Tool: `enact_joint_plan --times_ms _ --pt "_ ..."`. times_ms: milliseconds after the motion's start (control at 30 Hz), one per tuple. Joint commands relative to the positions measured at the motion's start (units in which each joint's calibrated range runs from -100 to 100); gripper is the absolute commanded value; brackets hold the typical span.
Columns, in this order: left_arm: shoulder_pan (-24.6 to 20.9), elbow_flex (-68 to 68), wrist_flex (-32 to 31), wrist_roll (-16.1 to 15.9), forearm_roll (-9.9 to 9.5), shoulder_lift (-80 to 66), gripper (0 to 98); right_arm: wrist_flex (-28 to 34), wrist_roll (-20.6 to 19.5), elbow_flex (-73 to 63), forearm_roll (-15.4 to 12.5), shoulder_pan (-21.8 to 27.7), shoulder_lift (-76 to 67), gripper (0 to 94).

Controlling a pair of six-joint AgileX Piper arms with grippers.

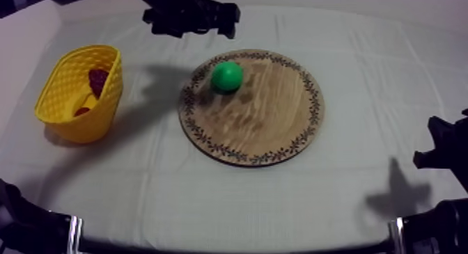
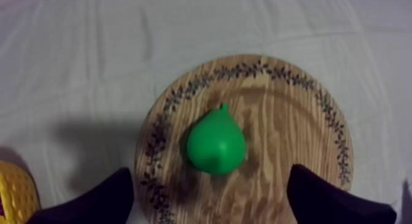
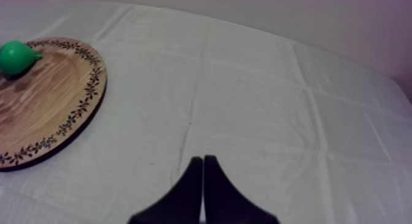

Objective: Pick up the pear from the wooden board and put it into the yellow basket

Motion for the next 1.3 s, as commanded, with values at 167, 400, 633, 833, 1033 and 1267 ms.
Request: enact_joint_plan --times_ms 167,400,633,833,1033,1267 --pt "0.5 -0.1 0.0 0.5 0.31 4.4 95.7 0.0 0.0 0.1 0.0 0.0 0.0 0.5" --pt "0.9 -3.0 -0.2 1.6 0.41 11.5 95.5 0.0 0.0 0.1 0.0 0.0 0.0 0.5" --pt "0.9 -7.7 -0.5 2.4 0.19 18.5 94.3 0.0 0.0 0.1 0.0 0.0 0.0 0.5" --pt "0.5 -11.4 -2.8 2.4 -0.33 23.3 91.1 0.0 0.0 0.1 0.0 0.0 0.0 0.5" --pt "0.4 -14.2 -3.2 2.1 -0.47 26.2 89.4 0.0 0.0 0.1 0.0 0.0 0.0 0.5" --pt "0.9 -15.8 -2.0 2.3 -0.83 28.2 81.9 0.0 0.0 0.1 0.0 0.0 0.0 0.5"
